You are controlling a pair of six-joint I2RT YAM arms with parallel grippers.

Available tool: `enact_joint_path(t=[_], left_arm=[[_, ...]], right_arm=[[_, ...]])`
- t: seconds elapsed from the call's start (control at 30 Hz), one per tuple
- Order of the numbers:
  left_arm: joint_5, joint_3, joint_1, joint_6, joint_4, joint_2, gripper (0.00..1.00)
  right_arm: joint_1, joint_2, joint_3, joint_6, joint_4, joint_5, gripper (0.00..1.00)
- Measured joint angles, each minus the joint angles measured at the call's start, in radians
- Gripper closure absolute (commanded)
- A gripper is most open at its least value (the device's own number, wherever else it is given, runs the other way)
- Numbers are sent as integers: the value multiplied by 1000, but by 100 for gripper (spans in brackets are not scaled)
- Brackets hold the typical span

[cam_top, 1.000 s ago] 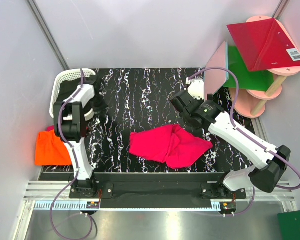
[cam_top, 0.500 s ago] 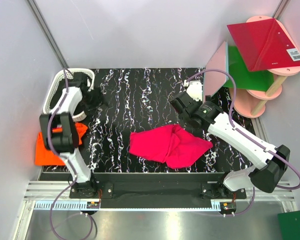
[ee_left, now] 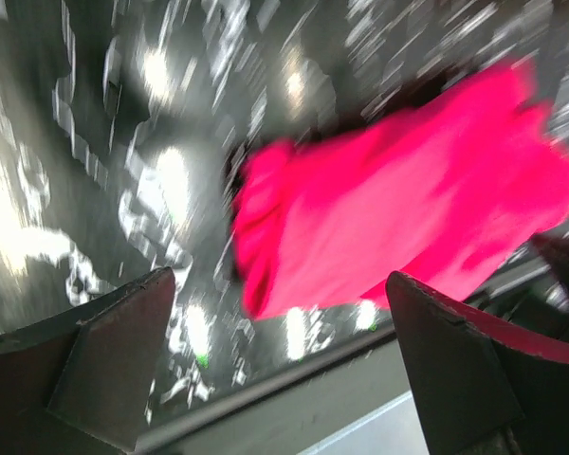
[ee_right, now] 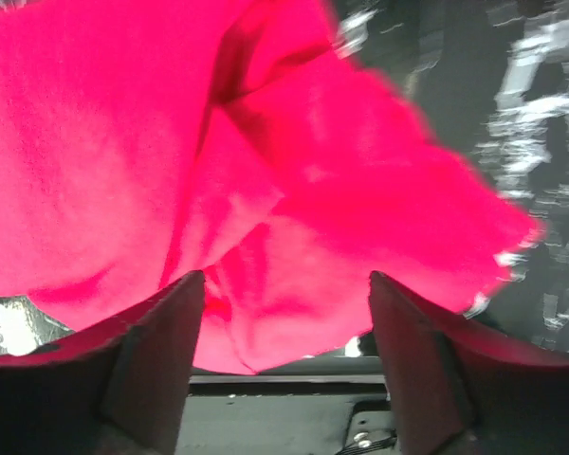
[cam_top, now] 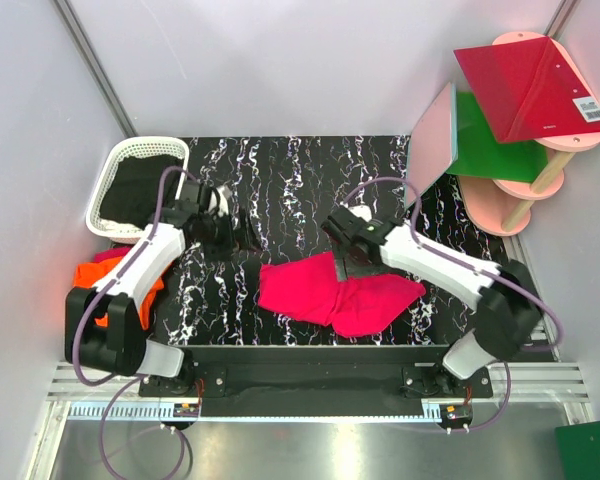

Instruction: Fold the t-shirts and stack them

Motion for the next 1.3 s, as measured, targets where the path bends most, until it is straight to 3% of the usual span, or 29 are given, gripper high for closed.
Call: enact_joint_path(t=[0.2,0.3,0.33,0.43,0.53,0.57,0.77,0.97,1.17,1.3], left_arm=[[12,-119,0,8,-30,-17,1],[12,-139,0,13,-28,-52,1],[12,-143,0,14,-28,-64,1],[12,-147,0,18,-26,-82,1],[11,-147,0,19,-25,-82,1],[11,-147,0,20,-25,-82,1],[10,-147,0,30,-26,-77,1],[4,-147,0,35,-29,-46,1],[3,-146,0,37,-33,-34,1],[10,-135,0,38,-35,-39,1]], right_arm=[[0,163,36,14,33,-165,21],[0,200,69,16,40,-208,26],[0,211,80,16,45,-218,34],[0,246,105,14,51,-236,45],[0,295,129,2,47,-251,96],[0,315,141,-2,43,-256,100],[0,351,195,-13,13,-271,100],[0,253,309,-43,-8,-248,100],[0,159,424,-118,66,-174,100],[0,229,486,-177,132,-150,100]])
